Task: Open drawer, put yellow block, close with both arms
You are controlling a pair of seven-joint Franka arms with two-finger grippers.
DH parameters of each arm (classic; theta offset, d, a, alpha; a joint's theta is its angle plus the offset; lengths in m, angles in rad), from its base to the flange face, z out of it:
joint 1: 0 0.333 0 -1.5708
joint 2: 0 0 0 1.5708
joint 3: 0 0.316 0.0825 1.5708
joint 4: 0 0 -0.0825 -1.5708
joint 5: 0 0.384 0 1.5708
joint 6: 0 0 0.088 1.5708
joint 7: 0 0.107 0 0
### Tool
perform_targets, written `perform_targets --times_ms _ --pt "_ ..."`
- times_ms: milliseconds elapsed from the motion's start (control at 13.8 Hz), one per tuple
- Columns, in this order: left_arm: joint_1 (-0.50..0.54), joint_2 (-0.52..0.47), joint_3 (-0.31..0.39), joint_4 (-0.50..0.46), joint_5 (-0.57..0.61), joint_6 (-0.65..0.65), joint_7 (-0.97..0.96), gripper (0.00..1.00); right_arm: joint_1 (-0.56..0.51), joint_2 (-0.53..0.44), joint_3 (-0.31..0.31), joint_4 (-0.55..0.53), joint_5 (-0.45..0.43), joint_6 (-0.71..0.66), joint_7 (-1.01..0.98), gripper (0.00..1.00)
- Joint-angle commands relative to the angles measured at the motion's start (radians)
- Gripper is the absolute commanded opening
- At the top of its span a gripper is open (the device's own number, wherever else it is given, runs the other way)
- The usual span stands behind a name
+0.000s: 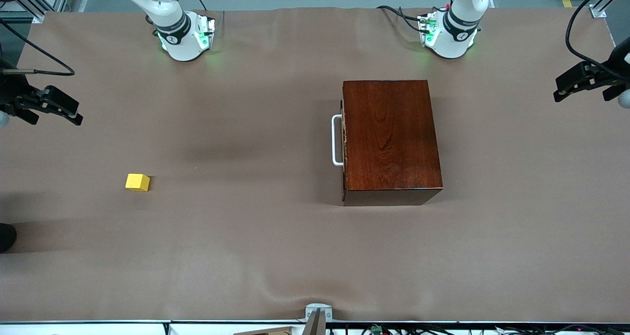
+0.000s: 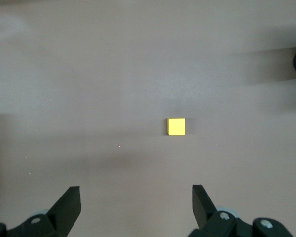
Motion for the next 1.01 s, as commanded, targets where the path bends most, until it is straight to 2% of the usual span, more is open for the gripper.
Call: perform_targets --times_ms 0,579,942 --pt "0.007 0.001 -0.009 0.011 0.009 -0.011 0.044 1.00 -0.001 -0.006 0.000 0.009 -0.016 -0.009 -0.011 1.00" --pt "0.007 0.005 -0.006 0.025 0.008 -0.009 0.029 1.00 -0.003 -0.006 0.000 0.009 -0.016 -0.008 -0.011 1.00" --pt "-0.023 0.038 -0.039 0.052 -0.025 -0.003 -0.202 1.00 -0.003 -0.006 0.000 0.009 -0.016 -0.008 -0.011 1.00"
